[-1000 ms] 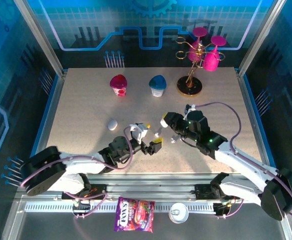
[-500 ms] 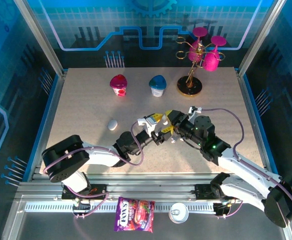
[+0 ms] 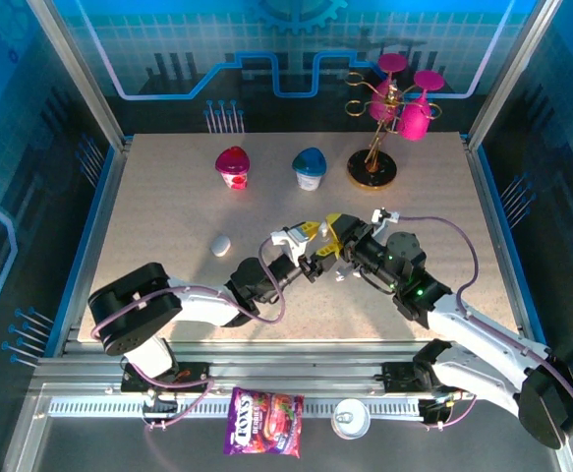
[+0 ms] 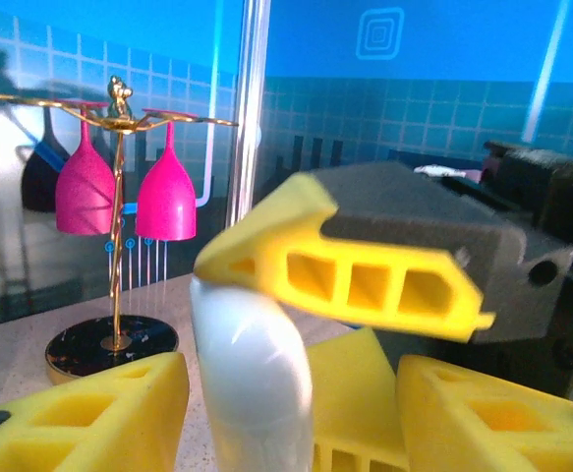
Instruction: Insert the wireless bluetooth earbuds into the charging case
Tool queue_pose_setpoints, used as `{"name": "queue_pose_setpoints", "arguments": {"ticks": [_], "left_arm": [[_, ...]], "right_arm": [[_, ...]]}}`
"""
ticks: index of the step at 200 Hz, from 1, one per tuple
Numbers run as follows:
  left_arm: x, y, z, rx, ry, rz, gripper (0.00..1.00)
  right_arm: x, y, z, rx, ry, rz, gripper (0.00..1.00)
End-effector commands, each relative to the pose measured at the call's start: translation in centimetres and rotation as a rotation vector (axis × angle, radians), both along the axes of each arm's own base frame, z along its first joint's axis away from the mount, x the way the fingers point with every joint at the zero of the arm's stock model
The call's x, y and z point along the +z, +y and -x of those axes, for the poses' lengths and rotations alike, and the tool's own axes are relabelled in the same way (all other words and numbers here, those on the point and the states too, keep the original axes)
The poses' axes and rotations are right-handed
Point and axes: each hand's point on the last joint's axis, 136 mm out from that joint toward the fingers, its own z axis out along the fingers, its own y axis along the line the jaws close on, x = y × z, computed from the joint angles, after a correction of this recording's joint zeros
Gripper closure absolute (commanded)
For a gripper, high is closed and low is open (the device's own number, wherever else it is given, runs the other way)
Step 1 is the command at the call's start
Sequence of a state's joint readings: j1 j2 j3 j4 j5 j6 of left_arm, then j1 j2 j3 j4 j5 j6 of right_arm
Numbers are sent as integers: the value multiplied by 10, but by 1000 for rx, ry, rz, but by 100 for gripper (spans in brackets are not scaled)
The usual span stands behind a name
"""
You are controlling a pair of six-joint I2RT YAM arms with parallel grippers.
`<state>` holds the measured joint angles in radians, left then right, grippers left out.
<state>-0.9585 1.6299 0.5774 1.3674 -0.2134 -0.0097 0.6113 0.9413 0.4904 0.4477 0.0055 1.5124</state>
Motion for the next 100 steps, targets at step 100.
{"name": "queue_pose_setpoints", "arguments": {"ticks": [100], "left_arm": [[17, 0, -6, 8, -8, 68, 63]], "right_arm": [[17, -1, 0, 8, -56, -53, 67]]}}
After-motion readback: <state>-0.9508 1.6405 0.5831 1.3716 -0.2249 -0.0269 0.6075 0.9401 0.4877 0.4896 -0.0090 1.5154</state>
